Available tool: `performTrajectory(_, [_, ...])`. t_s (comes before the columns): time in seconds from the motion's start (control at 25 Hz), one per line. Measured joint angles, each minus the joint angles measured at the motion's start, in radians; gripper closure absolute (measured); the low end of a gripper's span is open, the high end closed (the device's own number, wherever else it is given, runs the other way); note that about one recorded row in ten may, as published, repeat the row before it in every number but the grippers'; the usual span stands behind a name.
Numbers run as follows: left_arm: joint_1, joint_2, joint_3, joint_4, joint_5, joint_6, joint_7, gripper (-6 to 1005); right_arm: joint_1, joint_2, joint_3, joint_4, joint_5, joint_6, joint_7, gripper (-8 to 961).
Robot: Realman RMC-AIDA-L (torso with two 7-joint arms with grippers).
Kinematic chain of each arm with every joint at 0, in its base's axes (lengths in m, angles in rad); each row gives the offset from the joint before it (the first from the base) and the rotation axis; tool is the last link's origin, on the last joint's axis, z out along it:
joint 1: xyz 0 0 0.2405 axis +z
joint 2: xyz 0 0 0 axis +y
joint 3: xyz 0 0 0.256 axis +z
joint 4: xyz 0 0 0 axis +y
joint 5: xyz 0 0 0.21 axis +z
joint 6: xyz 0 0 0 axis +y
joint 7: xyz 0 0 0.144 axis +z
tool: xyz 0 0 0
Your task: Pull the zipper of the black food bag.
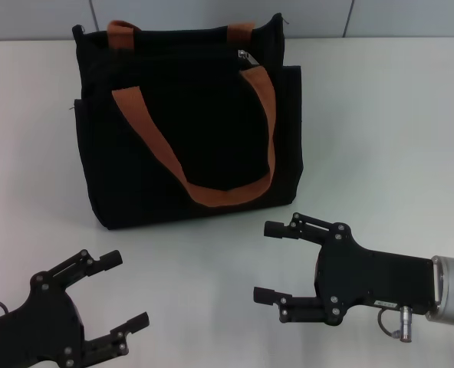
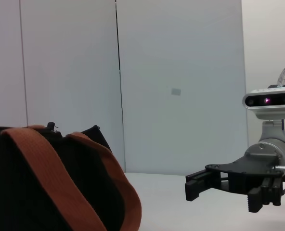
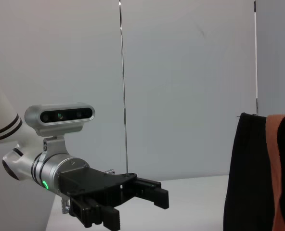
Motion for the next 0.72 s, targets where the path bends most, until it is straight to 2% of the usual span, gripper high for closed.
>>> performTrajectory(0.72, [0.001, 0.000, -0.002, 0.002, 0.003, -0.002, 0.003, 187, 0.001, 0.004, 0.000, 0.002, -0.001, 0.000, -0.001, 123])
